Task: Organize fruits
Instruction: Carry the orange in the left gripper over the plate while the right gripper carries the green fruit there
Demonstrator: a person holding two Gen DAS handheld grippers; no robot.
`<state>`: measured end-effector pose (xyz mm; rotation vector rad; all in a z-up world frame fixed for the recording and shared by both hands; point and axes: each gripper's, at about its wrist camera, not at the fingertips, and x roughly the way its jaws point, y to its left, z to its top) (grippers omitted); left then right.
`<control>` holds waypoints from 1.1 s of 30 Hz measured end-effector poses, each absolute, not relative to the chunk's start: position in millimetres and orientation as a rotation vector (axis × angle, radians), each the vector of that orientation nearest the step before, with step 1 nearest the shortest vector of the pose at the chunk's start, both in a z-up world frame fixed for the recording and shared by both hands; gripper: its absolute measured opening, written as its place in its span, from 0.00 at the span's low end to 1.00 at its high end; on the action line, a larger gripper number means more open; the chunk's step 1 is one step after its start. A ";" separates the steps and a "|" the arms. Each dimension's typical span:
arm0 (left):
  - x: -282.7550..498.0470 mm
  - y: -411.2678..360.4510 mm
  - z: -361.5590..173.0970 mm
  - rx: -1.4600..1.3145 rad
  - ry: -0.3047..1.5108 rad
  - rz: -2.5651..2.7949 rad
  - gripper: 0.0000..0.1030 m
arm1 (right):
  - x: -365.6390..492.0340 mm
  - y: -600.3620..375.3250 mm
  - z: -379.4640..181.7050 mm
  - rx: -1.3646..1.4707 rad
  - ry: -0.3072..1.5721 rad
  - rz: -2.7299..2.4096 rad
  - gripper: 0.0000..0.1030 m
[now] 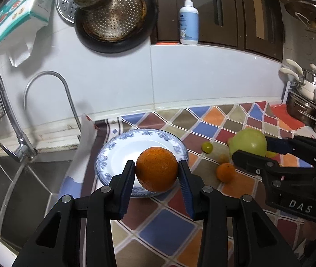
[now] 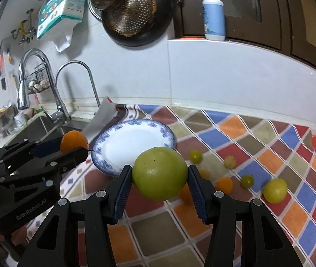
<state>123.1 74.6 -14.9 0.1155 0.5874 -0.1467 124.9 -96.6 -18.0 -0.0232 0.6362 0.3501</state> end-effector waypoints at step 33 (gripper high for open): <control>284.2 132.6 -78.6 0.095 0.746 -0.104 0.38 | 302.2 -3.4 -64.6 -0.099 0.807 0.394 0.50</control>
